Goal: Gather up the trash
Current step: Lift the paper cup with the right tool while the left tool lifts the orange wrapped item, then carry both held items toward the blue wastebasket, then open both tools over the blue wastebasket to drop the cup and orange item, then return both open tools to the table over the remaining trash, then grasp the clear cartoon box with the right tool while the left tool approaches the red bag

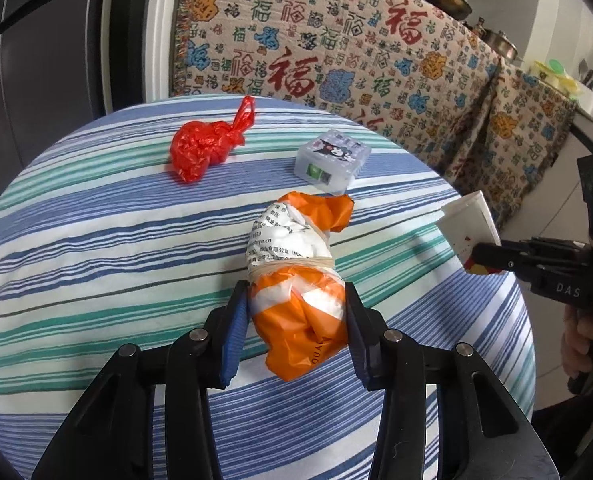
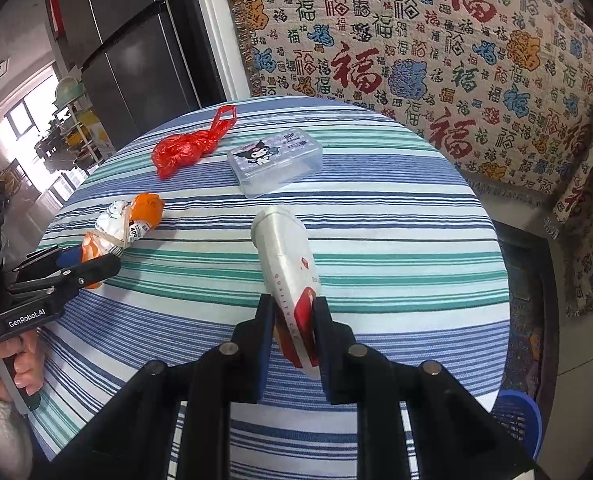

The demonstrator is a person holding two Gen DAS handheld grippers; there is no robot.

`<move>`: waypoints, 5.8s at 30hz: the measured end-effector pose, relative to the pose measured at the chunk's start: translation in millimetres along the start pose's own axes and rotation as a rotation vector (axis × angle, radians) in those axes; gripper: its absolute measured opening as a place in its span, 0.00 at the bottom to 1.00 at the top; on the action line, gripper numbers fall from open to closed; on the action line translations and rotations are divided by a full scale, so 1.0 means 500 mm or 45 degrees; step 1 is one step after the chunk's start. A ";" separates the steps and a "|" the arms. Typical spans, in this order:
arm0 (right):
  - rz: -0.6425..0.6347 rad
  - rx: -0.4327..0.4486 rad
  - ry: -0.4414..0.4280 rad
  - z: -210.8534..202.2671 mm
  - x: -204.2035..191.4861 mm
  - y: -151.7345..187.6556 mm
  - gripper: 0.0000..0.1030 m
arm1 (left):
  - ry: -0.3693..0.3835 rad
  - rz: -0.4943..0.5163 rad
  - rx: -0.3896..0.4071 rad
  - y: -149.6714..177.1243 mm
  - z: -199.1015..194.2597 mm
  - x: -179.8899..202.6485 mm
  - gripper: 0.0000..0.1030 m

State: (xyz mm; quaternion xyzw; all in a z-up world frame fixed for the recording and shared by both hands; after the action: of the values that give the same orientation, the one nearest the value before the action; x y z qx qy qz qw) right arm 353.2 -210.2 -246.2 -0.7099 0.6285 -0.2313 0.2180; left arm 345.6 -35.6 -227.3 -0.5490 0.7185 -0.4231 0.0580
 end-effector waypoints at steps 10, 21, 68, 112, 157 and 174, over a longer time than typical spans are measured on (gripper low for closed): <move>0.054 0.028 0.057 -0.064 0.072 0.033 0.20 | 0.048 0.102 -0.027 -0.001 0.015 0.110 0.44; 0.189 0.068 0.087 -0.131 0.175 0.062 0.20 | 0.147 0.213 -0.037 -0.005 0.042 0.297 0.44; 0.775 -0.142 0.391 -0.172 0.701 0.410 0.26 | 0.520 0.485 -0.362 0.137 0.385 0.836 0.45; 0.050 0.054 0.199 -0.063 0.145 0.108 0.50 | -0.137 0.133 -0.213 0.052 0.090 0.102 0.75; 0.219 -0.004 0.398 0.189 -0.065 -0.120 0.70 | -0.284 0.047 -0.172 -0.099 0.086 -0.245 1.00; 0.054 0.006 0.276 0.132 -0.021 -0.040 0.70 | -0.152 0.172 -0.139 -0.181 0.165 -0.182 0.32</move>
State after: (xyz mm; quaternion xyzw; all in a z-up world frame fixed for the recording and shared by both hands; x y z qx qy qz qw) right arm 407.8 -196.3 -287.3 -0.6666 0.6628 -0.3036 0.1553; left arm 493.4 -7.8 -253.8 -0.5260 0.7710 -0.3451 0.0992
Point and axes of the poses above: each gripper's, at about its wrist camera, not at the fingertips, and z roughly the way its jaws point, x to its right, y to its underside, the point moved 10 cm from there along z, roughly the way its jaws point, and after that the axes turned 14 degrees about y, right-handed, at the moved point
